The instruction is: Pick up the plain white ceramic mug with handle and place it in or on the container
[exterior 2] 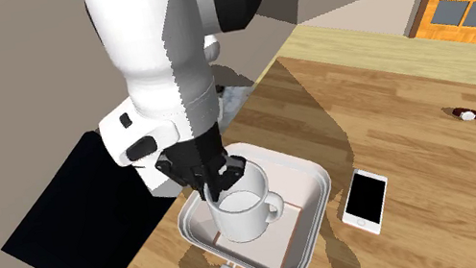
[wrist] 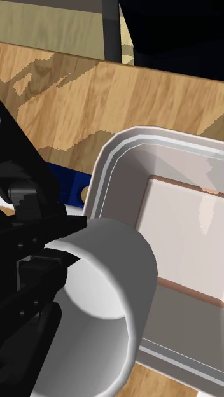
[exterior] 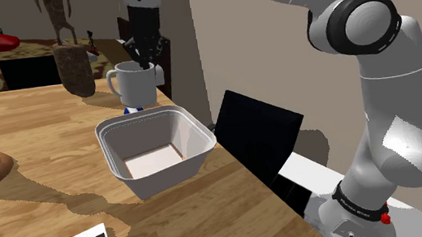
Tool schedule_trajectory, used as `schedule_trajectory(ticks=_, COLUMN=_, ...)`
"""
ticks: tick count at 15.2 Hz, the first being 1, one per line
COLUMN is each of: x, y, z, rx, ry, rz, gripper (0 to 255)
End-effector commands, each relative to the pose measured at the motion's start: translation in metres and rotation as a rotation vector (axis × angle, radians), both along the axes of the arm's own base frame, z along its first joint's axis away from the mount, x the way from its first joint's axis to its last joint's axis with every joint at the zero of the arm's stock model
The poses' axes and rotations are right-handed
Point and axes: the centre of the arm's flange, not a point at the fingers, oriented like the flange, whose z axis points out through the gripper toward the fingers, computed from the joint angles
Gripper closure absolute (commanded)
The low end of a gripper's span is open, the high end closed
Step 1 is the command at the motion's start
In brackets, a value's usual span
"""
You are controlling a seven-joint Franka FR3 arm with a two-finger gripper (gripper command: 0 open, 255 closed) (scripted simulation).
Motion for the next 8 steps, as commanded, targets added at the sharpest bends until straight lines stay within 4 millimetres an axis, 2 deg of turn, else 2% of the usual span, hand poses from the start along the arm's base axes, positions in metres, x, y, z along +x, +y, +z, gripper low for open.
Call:
schedule_trajectory(ticks=1, x=-0.001, y=-0.001, z=-0.01, rx=0.0, ry=-0.001, rz=0.0, gripper=255)
schedule_trajectory(ticks=8, x=-0.001, y=-0.001, z=-0.047, rx=0.0, ry=-0.001, rz=0.0, gripper=255)
